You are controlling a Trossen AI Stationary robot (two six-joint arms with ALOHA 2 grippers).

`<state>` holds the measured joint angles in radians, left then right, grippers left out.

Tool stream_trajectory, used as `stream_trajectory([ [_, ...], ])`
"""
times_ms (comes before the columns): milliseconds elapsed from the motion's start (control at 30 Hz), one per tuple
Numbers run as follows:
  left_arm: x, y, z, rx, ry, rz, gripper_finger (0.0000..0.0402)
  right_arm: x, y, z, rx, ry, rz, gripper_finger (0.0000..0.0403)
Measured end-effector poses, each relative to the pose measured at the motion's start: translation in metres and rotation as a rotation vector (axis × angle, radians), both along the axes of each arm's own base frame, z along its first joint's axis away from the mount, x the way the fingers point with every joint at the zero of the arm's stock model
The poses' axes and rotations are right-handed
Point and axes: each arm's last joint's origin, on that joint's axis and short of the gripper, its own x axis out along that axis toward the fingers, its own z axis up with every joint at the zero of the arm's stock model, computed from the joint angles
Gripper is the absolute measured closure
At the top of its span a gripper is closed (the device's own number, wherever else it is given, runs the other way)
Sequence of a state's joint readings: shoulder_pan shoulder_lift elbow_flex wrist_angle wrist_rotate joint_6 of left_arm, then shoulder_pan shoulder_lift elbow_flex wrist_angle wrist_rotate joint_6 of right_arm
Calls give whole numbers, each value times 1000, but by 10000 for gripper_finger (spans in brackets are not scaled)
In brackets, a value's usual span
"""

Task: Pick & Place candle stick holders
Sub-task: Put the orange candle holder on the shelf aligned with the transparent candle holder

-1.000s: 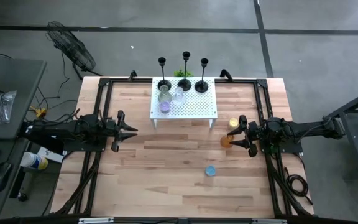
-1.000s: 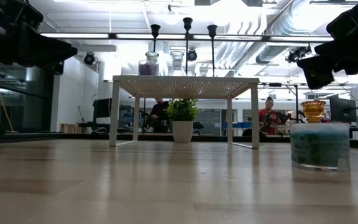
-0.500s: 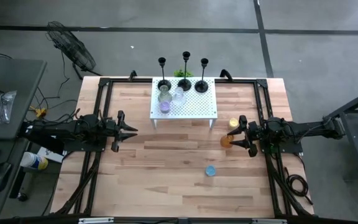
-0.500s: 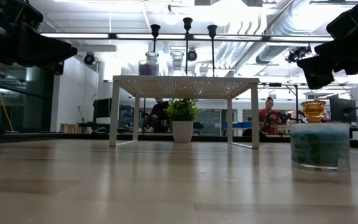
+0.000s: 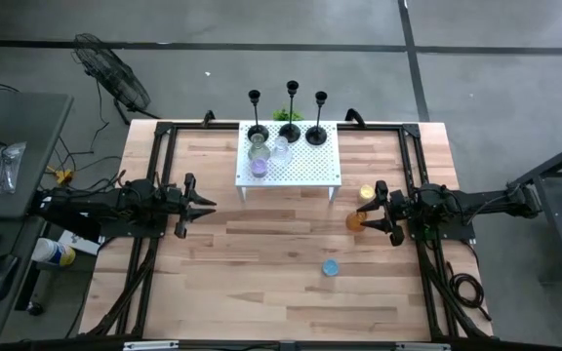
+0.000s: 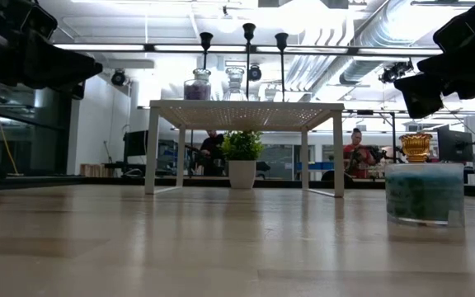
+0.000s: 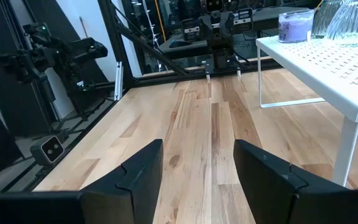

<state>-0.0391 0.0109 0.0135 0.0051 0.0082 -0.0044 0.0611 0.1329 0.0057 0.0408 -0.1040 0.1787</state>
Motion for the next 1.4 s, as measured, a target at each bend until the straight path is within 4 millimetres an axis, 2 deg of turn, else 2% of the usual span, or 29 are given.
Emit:
stream_trajectory([
  [400,0,0,0,0,0,0,325,0,0,0,5,1,0,212],
  [667,0,0,0,0,0,0,325,0,1,7,212,-35,10,212],
  [800,0,0,0,0,0,0,325,0,2,11,259,-60,49,212],
  [1033,0,0,0,0,0,1,325,-1,4,18,457,-11,130,212],
  [1133,0,0,0,0,0,0,325,0,3,17,532,5,90,212],
  [1267,0,0,0,0,0,1,325,1,0,17,549,11,-38,212],
  [1400,0,0,0,0,0,1,325,1,-5,32,504,17,-203,212],
])
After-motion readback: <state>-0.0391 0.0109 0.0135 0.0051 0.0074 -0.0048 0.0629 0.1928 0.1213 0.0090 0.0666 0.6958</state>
